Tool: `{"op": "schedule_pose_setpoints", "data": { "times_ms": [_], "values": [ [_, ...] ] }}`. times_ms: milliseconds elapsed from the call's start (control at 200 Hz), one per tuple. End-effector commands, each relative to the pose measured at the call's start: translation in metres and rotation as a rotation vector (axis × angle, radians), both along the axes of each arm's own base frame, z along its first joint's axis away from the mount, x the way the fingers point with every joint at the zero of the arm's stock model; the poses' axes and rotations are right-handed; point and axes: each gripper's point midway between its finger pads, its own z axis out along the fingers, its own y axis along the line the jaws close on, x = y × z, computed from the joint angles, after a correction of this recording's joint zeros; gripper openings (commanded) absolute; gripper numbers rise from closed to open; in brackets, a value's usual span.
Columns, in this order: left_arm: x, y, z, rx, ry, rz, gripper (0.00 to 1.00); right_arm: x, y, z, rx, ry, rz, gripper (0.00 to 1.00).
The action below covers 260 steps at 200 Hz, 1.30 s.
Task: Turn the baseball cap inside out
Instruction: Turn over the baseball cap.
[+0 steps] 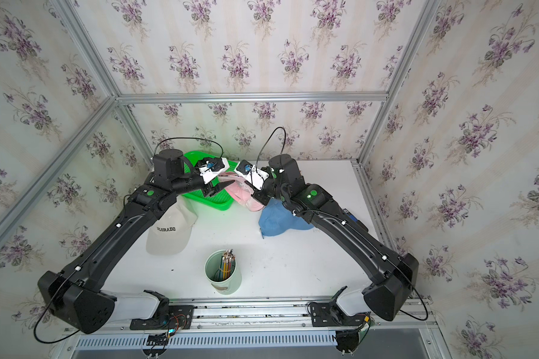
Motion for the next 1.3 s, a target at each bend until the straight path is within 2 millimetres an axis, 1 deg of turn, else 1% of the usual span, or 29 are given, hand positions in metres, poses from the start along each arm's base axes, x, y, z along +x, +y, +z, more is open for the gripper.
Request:
{"op": "schedule_pose_setpoints", "data": {
  "times_ms": [0,45,150,210,245,260,270,275,280,295,415,430,460,515,584,619,634,659,719,779,809,864,904,959,999,1064,1154,1194,1294],
  "values": [
    [-0.002,-0.005,0.004,-0.030,0.014,-0.027,0.50,-0.005,0.006,0.005,0.025,-0.004,0.043,0.00],
    [-0.003,-0.006,0.003,-0.037,0.022,-0.032,0.49,-0.004,0.007,0.003,0.022,0.000,0.043,0.00],
    [-0.006,-0.009,-0.004,-0.022,0.064,-0.055,0.29,-0.002,0.009,0.003,0.033,-0.002,0.038,0.00],
    [-0.008,-0.009,-0.009,-0.009,0.092,-0.061,0.23,-0.001,0.010,0.004,0.042,-0.007,0.038,0.00],
    [-0.009,-0.010,-0.011,-0.005,0.108,-0.069,0.16,0.001,0.009,0.005,0.046,-0.014,0.032,0.00],
    [-0.011,-0.011,-0.013,-0.004,0.117,-0.073,0.09,0.001,0.009,0.006,0.048,-0.016,0.028,0.00],
    [-0.011,-0.011,-0.013,-0.005,0.120,-0.075,0.08,0.002,0.009,0.007,0.050,-0.018,0.026,0.00],
    [-0.012,-0.011,-0.013,-0.005,0.124,-0.076,0.05,0.002,0.009,0.007,0.050,-0.018,0.024,0.00],
    [-0.012,-0.011,-0.013,-0.005,0.126,-0.078,0.05,0.002,0.009,0.007,0.050,-0.019,0.023,0.00],
    [-0.013,-0.011,-0.014,-0.006,0.133,-0.081,0.00,0.004,0.009,0.008,0.051,-0.021,0.018,0.00],
    [-0.016,-0.013,-0.013,-0.042,0.183,-0.078,0.00,0.013,0.009,0.013,0.071,-0.039,-0.026,0.00],
    [-0.016,-0.013,-0.012,-0.051,0.188,-0.072,0.00,0.015,0.008,0.014,0.078,-0.042,-0.039,0.05],
    [-0.014,-0.013,-0.011,-0.068,0.194,-0.057,0.00,0.021,0.005,0.017,0.092,-0.049,-0.077,0.19],
    [-0.004,-0.010,-0.007,-0.107,0.206,0.003,0.00,0.029,-0.001,0.022,0.110,-0.061,-0.142,0.34],
    [0.007,-0.004,-0.003,-0.139,0.213,0.075,0.00,0.041,-0.016,0.032,0.145,-0.092,-0.254,0.39],
    [0.011,-0.002,0.001,-0.152,0.211,0.104,0.00,0.046,-0.027,0.040,0.175,-0.115,-0.315,0.47],
    [0.018,-0.004,-0.009,-0.144,0.236,0.116,0.00,0.046,-0.032,0.045,0.191,-0.128,-0.340,0.49],
    [0.021,-0.004,-0.011,-0.142,0.249,0.124,0.00,0.048,-0.040,0.051,0.212,-0.145,-0.381,0.54],
    [0.027,-0.003,-0.009,-0.155,0.262,0.152,0.00,0.046,-0.060,0.069,0.267,-0.179,-0.444,0.57],
    [0.037,0.000,-0.007,-0.184,0.270,0.201,0.00,0.036,-0.069,0.079,0.298,-0.186,-0.444,0.59],
    [0.043,0.002,-0.003,-0.210,0.269,0.234,0.00,0.030,-0.072,0.082,0.314,-0.188,-0.440,0.62],
    [0.054,0.006,0.004,-0.269,0.284,0.300,0.00,0.022,-0.080,0.088,0.356,-0.193,-0.447,0.63],
    [0.060,0.009,0.011,-0.319,0.297,0.343,0.00,0.014,-0.080,0.086,0.380,-0.185,-0.420,0.62],
    [0.064,0.011,0.022,-0.407,0.326,0.383,0.00,0.001,-0.073,0.075,0.401,-0.158,-0.349,0.55],
    [0.068,0.017,0.030,-0.466,0.333,0.429,0.00,-0.006,-0.066,0.060,0.397,-0.128,-0.294,0.49],
    [0.066,0.018,0.043,-0.552,0.361,0.439,0.00,-0.013,-0.054,0.036,0.384,-0.086,-0.247,0.40],
    [0.060,0.018,0.052,-0.637,0.401,0.457,0.00,-0.010,-0.043,0.010,0.394,-0.041,-0.242,0.35],
    [0.059,0.019,0.052,-0.662,0.416,0.481,0.00,-0.008,-0.040,0.004,0.415,-0.036,-0.243,0.34],
    [0.053,0.019,0.050,-0.720,0.449,0.523,0.00,0.002,-0.038,-0.009,0.469,-0.028,-0.281,0.29]
  ]
}}
